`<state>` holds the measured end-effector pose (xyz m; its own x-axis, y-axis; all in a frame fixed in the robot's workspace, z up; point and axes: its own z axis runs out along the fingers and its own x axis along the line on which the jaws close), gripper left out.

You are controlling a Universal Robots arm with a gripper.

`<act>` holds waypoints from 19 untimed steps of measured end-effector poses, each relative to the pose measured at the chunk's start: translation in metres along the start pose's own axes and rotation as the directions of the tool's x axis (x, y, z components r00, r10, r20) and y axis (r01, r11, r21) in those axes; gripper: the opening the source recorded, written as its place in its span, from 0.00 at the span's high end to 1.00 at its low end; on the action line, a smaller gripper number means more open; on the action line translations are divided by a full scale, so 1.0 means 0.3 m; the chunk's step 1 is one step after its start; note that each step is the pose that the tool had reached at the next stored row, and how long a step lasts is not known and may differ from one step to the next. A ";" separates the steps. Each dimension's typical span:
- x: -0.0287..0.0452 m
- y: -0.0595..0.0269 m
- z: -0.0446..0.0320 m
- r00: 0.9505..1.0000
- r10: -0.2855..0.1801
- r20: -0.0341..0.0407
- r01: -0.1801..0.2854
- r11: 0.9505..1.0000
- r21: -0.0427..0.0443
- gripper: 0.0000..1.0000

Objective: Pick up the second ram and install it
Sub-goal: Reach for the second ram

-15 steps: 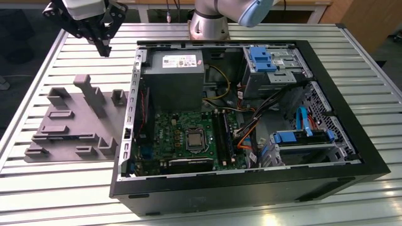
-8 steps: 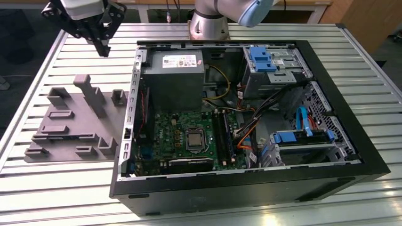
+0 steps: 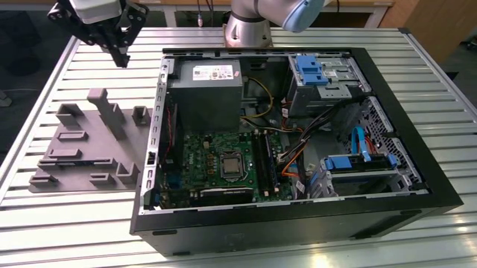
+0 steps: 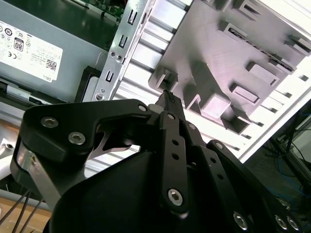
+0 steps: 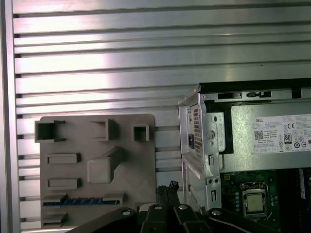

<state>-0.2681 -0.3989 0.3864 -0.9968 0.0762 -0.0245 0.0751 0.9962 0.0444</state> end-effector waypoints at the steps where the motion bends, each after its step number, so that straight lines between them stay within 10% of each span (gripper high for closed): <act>1: 0.001 0.000 0.000 1.000 0.000 0.000 0.000 1.000 0.000 0.87; 19: 0.037 -0.003 -0.001 1.000 0.000 0.000 0.000 1.000 0.000 0.87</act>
<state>-0.2792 -0.3989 0.3863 -0.9968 0.0762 -0.0245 0.0750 0.9962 0.0444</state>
